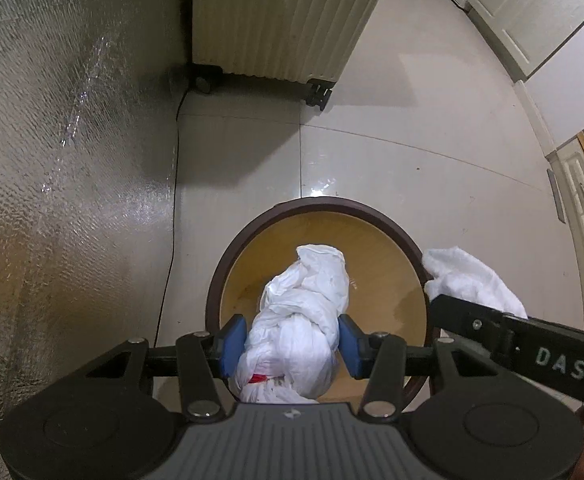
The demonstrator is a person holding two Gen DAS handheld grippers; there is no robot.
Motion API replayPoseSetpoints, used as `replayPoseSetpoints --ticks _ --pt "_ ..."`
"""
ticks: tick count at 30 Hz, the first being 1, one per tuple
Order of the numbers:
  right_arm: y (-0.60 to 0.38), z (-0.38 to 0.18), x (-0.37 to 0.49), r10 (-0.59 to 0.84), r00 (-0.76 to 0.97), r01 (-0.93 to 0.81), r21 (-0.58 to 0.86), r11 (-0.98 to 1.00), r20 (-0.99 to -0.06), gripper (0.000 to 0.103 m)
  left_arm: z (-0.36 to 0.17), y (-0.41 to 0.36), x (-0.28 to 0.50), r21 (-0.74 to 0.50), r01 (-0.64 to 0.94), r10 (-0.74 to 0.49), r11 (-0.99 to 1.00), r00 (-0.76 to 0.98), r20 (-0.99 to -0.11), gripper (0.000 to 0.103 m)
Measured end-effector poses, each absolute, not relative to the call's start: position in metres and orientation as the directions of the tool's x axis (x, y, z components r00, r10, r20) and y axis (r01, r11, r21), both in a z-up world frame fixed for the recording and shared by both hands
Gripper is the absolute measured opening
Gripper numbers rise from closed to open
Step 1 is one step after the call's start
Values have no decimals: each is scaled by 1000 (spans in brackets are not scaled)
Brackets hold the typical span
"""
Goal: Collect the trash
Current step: 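Open the right tool while the left tool opens, dropping tissues into the wastebasket, then lift both open tools away from the wastebasket back to the table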
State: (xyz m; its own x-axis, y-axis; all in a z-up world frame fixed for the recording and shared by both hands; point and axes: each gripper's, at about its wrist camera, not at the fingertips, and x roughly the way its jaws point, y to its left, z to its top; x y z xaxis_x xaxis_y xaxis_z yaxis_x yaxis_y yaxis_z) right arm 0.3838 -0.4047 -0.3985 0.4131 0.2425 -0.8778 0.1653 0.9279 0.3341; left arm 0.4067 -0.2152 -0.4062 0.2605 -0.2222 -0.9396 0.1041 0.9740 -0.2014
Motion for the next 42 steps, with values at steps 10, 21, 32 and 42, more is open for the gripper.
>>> replayPoseSetpoints --ticks 10,21,32,42 --pt "-408 -397 384 240 403 162 327 931 -883 62 -405 -219 408 -216 125 -243 968 270 -932 52" --pt "-409 -409 380 167 299 140 217 966 -939 69 -409 -211 408 -139 91 -158 986 242 -957 86" --pt "-410 -407 377 177 296 137 225 965 -939 80 -419 -205 401 -46 102 -65 994 190 -980 92" --pt "-417 -406 363 158 300 145 209 967 -941 101 -409 -205 394 -12 116 -35 993 205 -978 99"
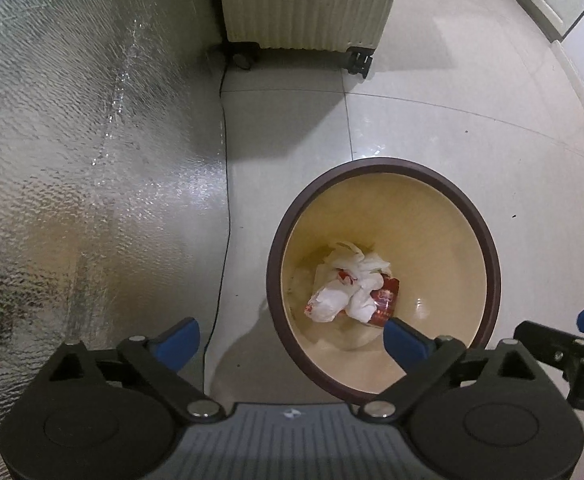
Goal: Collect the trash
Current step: 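Lift both open tools away from the wastebasket back to the table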
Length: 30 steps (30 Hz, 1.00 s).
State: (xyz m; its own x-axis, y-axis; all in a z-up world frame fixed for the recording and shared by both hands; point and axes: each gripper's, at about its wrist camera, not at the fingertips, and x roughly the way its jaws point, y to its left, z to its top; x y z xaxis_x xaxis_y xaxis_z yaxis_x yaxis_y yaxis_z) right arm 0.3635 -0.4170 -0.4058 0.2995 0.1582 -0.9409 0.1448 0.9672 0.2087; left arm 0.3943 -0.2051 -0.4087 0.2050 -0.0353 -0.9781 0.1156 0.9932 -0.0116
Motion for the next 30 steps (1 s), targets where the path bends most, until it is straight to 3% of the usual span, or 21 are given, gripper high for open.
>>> replayPoseSetpoints --ticks 15,30 --pt "-430 -379 334 90 353 232 180 956 -931 103 -380 -203 366 21 139 -16 990 258 -966 103" --pt "-416 -317 272 15 427 208 115 971 -904 103 -307 -187 311 11 165 -53 986 377 -925 103"
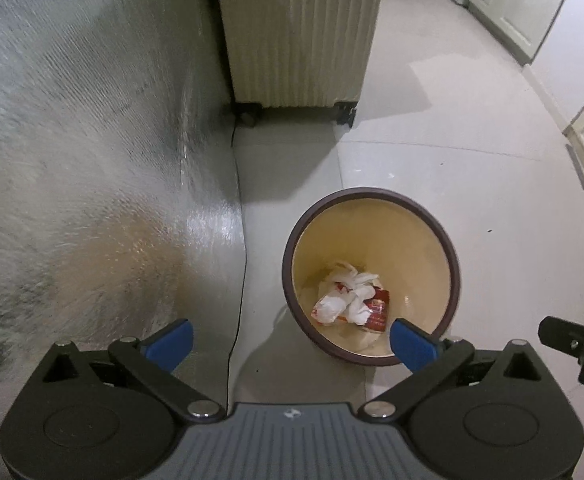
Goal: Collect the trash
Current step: 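Lift both open tools away from the wastebasket back to the table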
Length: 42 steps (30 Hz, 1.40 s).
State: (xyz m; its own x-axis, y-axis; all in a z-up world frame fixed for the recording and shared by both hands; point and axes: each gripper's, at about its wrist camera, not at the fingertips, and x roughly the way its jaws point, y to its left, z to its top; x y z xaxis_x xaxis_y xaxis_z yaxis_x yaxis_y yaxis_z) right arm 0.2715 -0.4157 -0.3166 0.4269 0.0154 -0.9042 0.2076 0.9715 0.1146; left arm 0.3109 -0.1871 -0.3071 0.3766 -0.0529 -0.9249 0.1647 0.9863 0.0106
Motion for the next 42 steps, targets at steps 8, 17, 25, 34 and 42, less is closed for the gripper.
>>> replayPoseSetpoints --ticks 8,17,25,34,42 --pt "-415 -271 225 -28 501 236 106 966 -865 103 -262 -197 266 18 216 -84 976 454 -887 103" --pt "-412 -208 176 -80 622 251 102 962 -779 103 -195 -187 220 -5 215 -131 977 575 -808 103" --pt "-403 -152 134 -113 732 249 109 962 -671 103 -134 -183 177 -11 222 -165 975 687 -708 103" --pt "-387 -90 92 -137 837 225 105 969 -531 103 -69 -160 128 -34 228 -205 973 790 -578 103" --pt "-355 -44 69 -105 907 164 113 980 -407 103 -19 -125 92 -30 202 -193 979 866 -461 103"
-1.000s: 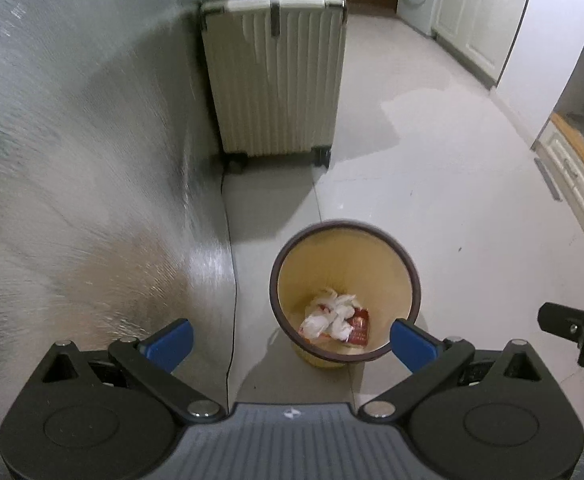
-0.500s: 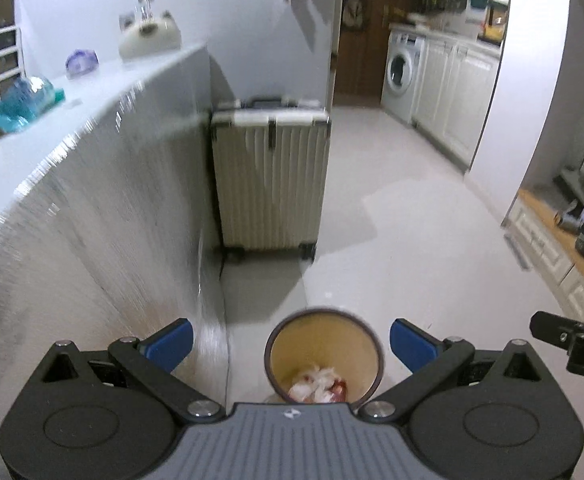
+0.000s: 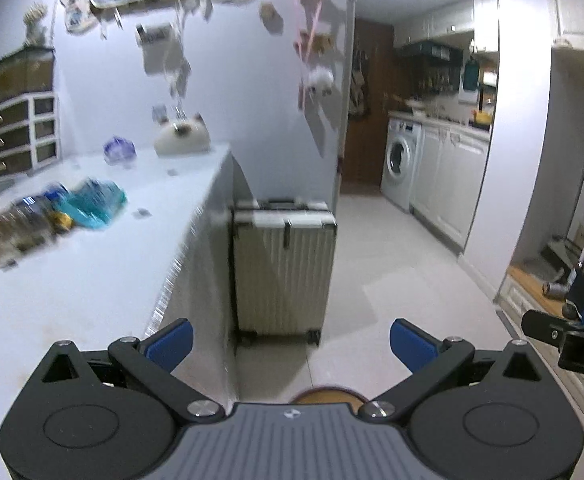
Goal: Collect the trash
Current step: 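Lift both open tools away from the wastebasket back to the table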
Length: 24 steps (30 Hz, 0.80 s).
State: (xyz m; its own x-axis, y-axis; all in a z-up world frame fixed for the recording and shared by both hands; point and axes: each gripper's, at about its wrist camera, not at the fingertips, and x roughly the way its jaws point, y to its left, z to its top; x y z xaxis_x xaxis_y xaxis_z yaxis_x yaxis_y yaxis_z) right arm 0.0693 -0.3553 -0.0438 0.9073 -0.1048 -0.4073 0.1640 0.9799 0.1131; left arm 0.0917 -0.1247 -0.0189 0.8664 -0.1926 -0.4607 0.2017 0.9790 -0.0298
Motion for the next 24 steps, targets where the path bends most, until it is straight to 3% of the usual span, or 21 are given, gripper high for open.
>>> replayPoseSetpoints --ticks 11,24 --pt "-288 8 75 29 959 9 134 991 -281 103 35 -57 71 38 96 -78 995 938 -337 103" --pt "-184 35 142 193 948 -152 174 973 -253 103 69 52 95 82 -75 95 994 955 -280 103"
